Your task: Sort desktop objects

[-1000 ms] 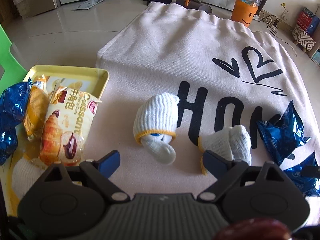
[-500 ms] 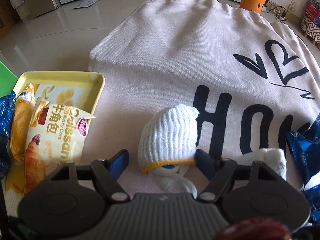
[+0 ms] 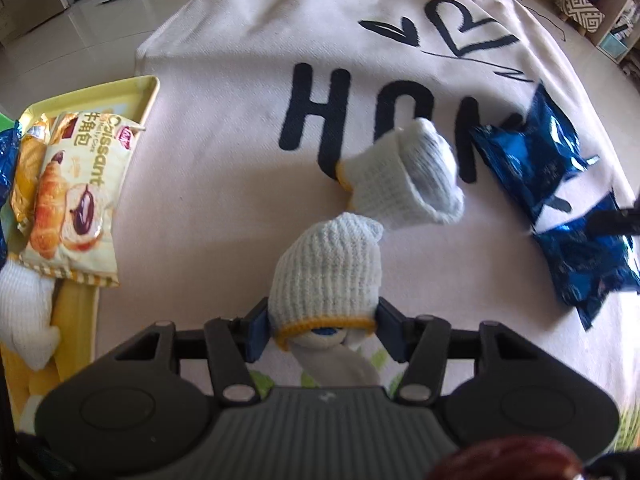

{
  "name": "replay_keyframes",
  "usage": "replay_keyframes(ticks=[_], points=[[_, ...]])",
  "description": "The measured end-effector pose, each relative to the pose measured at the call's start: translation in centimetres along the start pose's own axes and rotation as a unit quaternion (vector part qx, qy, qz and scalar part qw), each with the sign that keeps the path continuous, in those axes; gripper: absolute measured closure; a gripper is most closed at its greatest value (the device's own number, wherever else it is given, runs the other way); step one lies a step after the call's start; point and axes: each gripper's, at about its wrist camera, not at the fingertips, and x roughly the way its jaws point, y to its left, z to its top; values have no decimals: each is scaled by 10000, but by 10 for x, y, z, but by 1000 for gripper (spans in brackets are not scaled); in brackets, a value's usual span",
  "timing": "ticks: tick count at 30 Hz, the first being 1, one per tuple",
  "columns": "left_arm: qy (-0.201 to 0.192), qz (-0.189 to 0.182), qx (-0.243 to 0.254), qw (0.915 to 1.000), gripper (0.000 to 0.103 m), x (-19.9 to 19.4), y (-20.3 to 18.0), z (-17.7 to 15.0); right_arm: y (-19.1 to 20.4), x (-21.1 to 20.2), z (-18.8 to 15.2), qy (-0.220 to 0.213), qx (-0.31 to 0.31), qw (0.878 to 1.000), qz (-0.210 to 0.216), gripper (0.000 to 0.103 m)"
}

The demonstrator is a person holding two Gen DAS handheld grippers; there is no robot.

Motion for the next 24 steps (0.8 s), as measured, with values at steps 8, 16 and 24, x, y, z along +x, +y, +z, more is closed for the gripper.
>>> replay_keyframes(ticks=[8,16,24], points=[[-198,268,749,9966,37,2,-30,-17,13,13,-10,180,-423,9989,-80,13],[-201,415,881,9950,7,9,-33,-17,21,24,-17,165,-657,9975,-223,11],[-87,229,526,9983,1,18,-29,-15,38,32,-29,-9,-1307,9891,-671,5]])
